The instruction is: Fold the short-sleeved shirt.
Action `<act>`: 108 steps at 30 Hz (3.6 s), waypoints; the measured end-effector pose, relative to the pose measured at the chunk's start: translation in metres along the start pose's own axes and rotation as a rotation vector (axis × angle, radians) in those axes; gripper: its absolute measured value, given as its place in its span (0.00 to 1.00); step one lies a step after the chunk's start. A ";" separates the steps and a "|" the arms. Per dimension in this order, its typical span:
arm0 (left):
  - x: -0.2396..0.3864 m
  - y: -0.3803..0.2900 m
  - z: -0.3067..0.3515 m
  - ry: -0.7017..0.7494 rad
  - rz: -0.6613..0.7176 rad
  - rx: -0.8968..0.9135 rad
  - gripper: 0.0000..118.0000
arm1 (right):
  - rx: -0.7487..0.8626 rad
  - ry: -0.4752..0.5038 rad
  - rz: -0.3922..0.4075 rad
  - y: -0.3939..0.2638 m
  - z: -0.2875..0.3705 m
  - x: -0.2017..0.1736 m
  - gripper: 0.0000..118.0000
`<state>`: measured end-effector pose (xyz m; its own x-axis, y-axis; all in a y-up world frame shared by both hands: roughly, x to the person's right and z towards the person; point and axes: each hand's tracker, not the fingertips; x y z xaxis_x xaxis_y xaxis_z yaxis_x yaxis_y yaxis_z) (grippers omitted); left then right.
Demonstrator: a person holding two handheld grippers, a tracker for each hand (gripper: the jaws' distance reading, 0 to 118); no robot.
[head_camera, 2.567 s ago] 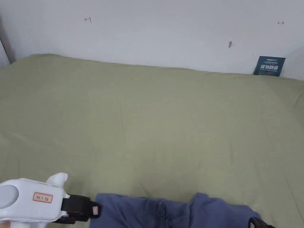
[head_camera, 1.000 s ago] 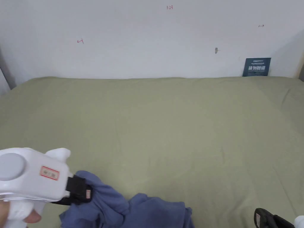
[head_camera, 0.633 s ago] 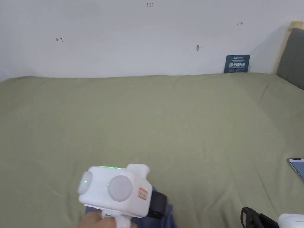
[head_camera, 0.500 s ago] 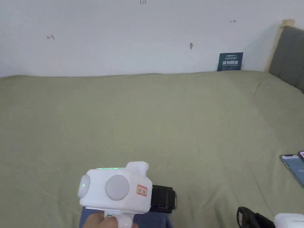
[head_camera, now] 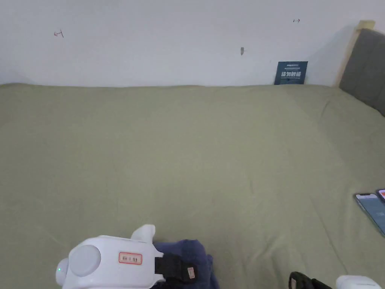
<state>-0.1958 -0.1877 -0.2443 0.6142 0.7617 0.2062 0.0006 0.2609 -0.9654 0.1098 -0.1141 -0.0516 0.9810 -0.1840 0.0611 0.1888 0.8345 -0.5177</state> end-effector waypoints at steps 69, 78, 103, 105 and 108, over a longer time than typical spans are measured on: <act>-0.298 0.122 0.400 0.535 0.277 0.249 0.93 | -0.459 0.727 -0.503 0.020 -0.203 0.008 0.00; -0.224 0.102 0.422 0.615 0.176 0.412 0.79 | -0.390 0.752 -0.420 0.049 -0.182 0.008 0.00; 0.161 0.021 0.122 0.787 -0.542 0.973 0.00 | 0.435 -0.060 0.276 0.165 -0.025 -0.055 0.00; 0.167 0.016 0.125 0.792 -0.564 0.968 0.00 | 0.429 -0.061 0.273 0.162 -0.022 -0.051 0.00; 0.172 0.013 0.132 0.803 -0.579 0.975 0.00 | 0.420 -0.057 0.254 0.161 -0.021 -0.044 0.00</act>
<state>-0.1946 0.0247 -0.2002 0.9963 -0.0547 0.0660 0.0673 0.9761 -0.2066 0.0966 0.0177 -0.1555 0.9970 0.0711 0.0300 -0.0664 0.9888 -0.1338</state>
